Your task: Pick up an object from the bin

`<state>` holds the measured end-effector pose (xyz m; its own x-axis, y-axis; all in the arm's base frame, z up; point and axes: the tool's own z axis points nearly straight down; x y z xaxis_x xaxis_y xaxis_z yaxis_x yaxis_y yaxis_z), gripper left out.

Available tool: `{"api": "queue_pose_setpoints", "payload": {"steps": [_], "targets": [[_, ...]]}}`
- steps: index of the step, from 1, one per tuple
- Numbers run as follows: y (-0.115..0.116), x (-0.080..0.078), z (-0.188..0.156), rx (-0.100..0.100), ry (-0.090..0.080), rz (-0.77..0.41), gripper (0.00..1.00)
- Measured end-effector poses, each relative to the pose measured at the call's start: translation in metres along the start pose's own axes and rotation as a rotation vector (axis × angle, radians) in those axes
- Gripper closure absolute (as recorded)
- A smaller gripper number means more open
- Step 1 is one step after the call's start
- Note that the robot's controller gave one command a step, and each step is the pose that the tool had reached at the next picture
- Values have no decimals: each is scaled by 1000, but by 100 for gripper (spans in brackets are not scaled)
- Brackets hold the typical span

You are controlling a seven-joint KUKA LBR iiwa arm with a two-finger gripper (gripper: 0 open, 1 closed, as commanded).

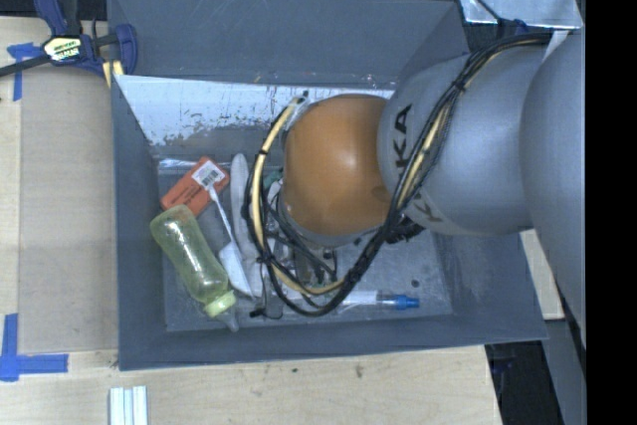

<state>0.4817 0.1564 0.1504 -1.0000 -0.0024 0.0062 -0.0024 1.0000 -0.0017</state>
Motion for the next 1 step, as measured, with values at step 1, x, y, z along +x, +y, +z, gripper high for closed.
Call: {"api": "queue_pose_setpoints", "payload": {"steps": [1], "targets": [[0, -2, -4, -3, -8, 3, 0]]}}
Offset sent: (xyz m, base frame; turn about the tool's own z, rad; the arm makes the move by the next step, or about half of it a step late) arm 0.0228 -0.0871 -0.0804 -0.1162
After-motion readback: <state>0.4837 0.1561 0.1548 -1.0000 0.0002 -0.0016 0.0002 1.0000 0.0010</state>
